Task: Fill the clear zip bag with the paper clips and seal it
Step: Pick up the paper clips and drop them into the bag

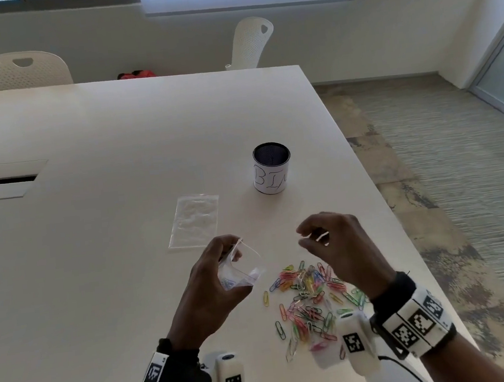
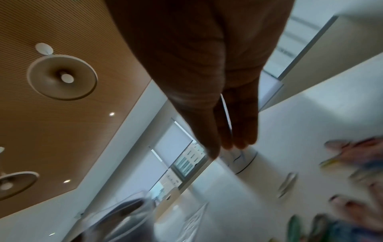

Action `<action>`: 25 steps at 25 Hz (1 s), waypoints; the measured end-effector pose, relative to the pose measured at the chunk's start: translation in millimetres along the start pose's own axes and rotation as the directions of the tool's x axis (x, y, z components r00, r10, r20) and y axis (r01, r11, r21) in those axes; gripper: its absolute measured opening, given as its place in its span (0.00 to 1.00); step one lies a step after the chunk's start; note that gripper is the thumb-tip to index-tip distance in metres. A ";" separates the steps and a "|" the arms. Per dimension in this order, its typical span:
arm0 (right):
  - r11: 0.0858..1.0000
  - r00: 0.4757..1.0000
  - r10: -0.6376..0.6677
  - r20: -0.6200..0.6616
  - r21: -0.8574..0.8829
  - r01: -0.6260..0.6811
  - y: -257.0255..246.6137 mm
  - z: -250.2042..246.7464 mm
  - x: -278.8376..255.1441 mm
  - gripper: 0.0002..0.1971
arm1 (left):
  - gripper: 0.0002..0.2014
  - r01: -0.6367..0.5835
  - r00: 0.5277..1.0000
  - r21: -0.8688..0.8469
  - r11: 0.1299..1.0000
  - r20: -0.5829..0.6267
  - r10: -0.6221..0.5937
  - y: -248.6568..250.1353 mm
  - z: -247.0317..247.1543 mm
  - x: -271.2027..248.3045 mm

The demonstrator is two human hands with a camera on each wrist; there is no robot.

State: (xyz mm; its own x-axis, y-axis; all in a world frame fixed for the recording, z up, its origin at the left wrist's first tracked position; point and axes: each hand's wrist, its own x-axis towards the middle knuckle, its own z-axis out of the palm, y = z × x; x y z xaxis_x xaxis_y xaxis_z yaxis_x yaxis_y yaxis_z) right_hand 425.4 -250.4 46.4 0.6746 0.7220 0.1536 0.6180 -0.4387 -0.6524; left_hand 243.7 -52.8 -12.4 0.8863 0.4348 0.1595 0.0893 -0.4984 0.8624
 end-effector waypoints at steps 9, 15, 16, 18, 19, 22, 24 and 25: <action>0.870 0.860 0.417 0.293 -0.402 -0.284 59.9 -23.9 -9.5 0.58 | 0.34 0.029 0.999 0.006 1.000 0.019 -0.029 -5.1 1.2 -1.0; 0.904 0.843 0.390 0.371 -0.329 -0.274 47.5 -14.0 -10.5 0.56 | 0.32 0.025 1.000 -0.006 1.000 0.015 -0.025 -4.7 0.2 -1.2; 0.910 0.846 0.374 0.381 -0.328 -0.255 44.4 -10.7 -10.9 0.54 | 0.33 0.026 1.000 -0.005 1.000 0.015 -0.026 -4.6 0.0 -1.3; 0.915 0.857 0.336 0.390 -0.350 -0.200 38.3 -4.4 -11.6 0.49 | 0.33 0.030 0.999 0.004 1.000 0.012 -0.030 -5.0 -0.4 -1.6; 0.916 0.865 0.317 0.389 -0.362 -0.174 35.8 -1.5 -11.9 0.45 | 0.34 0.031 0.999 0.008 0.999 0.010 -0.031 -5.0 -0.7 -1.7; 0.930 0.879 0.272 0.392 -0.342 -0.136 29.1 6.3 -12.3 0.31 | 0.33 0.033 0.999 0.017 0.999 0.008 -0.033 -4.7 -0.8 -2.4; 0.940 0.886 0.246 0.393 -0.321 -0.118 25.0 10.5 -13.6 0.23 | 0.33 0.032 0.999 0.019 0.999 0.010 -0.032 -3.9 -0.2 -2.5; 0.942 0.892 0.232 0.389 -0.317 -0.106 23.4 12.4 -14.3 0.20 | 0.33 0.032 0.999 0.019 0.999 0.011 -0.033 -3.5 0.2 -2.7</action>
State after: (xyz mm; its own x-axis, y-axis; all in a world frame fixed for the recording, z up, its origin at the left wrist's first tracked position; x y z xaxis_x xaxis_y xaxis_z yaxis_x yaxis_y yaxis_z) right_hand 425.2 -264.3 19.8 0.5876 0.7503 -0.3029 0.6387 -0.6599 -0.3957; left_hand 241.1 -52.4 -15.9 0.8878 0.4427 0.1260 0.1264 -0.4978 0.8580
